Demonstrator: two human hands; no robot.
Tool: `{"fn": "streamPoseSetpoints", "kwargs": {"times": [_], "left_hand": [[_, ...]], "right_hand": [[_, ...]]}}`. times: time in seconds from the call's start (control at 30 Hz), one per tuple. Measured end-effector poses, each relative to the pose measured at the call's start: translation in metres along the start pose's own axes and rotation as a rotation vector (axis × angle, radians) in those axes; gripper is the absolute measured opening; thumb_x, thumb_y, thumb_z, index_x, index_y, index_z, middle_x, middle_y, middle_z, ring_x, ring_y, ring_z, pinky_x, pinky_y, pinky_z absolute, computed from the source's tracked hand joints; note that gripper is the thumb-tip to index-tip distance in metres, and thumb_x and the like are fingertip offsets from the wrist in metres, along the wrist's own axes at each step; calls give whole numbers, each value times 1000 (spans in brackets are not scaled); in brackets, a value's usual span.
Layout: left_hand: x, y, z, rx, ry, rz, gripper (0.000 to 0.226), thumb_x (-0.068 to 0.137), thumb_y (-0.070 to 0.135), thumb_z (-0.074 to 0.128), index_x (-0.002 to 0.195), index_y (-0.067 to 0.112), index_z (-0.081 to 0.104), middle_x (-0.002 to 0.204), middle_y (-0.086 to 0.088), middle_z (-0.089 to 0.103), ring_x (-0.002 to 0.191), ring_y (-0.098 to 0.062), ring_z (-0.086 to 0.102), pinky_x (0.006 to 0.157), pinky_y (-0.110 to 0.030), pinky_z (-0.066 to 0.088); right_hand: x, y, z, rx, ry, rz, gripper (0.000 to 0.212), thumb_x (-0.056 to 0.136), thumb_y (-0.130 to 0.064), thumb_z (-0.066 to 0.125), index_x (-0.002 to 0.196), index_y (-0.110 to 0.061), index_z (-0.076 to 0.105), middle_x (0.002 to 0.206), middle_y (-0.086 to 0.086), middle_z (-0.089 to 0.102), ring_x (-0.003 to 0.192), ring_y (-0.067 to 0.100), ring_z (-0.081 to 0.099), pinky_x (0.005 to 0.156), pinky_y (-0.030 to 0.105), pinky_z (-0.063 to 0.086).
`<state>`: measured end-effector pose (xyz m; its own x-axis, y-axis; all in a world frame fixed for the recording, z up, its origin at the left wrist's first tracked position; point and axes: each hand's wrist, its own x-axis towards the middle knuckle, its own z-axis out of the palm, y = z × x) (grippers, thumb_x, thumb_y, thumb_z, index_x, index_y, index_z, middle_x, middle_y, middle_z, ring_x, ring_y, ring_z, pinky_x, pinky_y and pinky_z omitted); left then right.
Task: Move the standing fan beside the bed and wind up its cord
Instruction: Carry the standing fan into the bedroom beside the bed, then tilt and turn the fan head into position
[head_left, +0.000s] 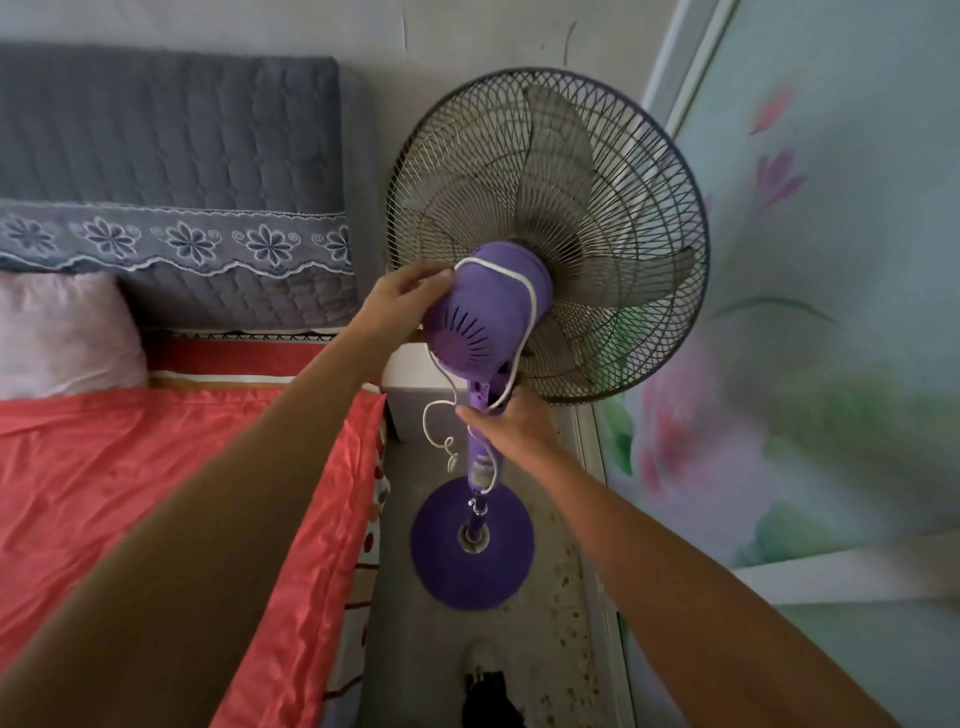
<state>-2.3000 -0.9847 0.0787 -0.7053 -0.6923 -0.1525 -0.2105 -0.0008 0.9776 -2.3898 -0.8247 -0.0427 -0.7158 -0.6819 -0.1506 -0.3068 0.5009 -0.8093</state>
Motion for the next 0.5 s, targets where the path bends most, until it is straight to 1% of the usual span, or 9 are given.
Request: {"fn": "streamPoseSetpoints", "kwargs": {"times": [0.07,0.1,0.13,0.2,0.3,0.33,0.4,0.47,0.5], "left_hand": [[3,8,4,95,-28,60,17,92,37,66,108,38,71,88,15,69,69,7,64,50,-14,50],[4,10,5,117,-36,64,17,90,38,68,107,41,71,88,16,70,69,9,65,50,-14,50],[5,12,5,117,-39,52,18,89,39,69,106,43,72,89,17,70,69,9,66,50,-15,51],[5,13,2,103,-27,33,20,87,38,71,107,42,72,88,18,71,68,10,66,50,-15,51],[0,9,-3,83,6,25,21,85,37,74,105,38,73,76,22,71,66,9,65,49,-15,50],[-3,8,-3,89,14,26,24,83,39,75,106,36,74,76,20,71,68,6,66,51,-18,51],[-10,5,-3,118,43,37,34,78,44,76,110,34,73,84,13,70,78,-5,67,62,-26,55],[-18,5,-1,148,57,35,41,72,49,75,110,35,72,91,5,69,85,-13,66,76,-39,60],[-21,6,-1,155,62,28,43,69,52,73,108,35,71,93,3,69,86,-16,67,82,-45,60]], "right_hand": [[4,-8,2,40,70,35,53,68,-45,85,102,-8,69,84,-1,73,72,9,69,62,15,52],[5,-12,4,52,111,65,52,67,-47,85,97,-7,70,77,-3,72,63,3,65,52,5,43],[7,-15,8,66,152,88,50,66,-47,85,93,-7,71,72,-5,70,57,-2,60,46,2,37],[10,-20,17,111,222,108,49,64,-44,88,91,-7,70,74,-5,72,56,-2,60,46,2,35],[9,-21,30,147,305,115,52,63,-34,89,99,-6,65,89,4,75,74,18,69,62,22,51],[8,-19,33,150,323,105,52,63,-30,89,100,-5,63,89,5,75,75,20,68,61,21,51],[7,-17,34,152,310,66,45,63,-25,87,97,-7,63,80,-1,72,69,18,68,53,12,44],[7,-13,29,122,239,17,38,63,-28,86,90,-11,64,69,-10,69,61,8,66,55,15,46],[6,-12,26,103,205,-18,34,63,-30,85,84,-15,63,63,-14,65,55,-2,61,53,13,45]]}}
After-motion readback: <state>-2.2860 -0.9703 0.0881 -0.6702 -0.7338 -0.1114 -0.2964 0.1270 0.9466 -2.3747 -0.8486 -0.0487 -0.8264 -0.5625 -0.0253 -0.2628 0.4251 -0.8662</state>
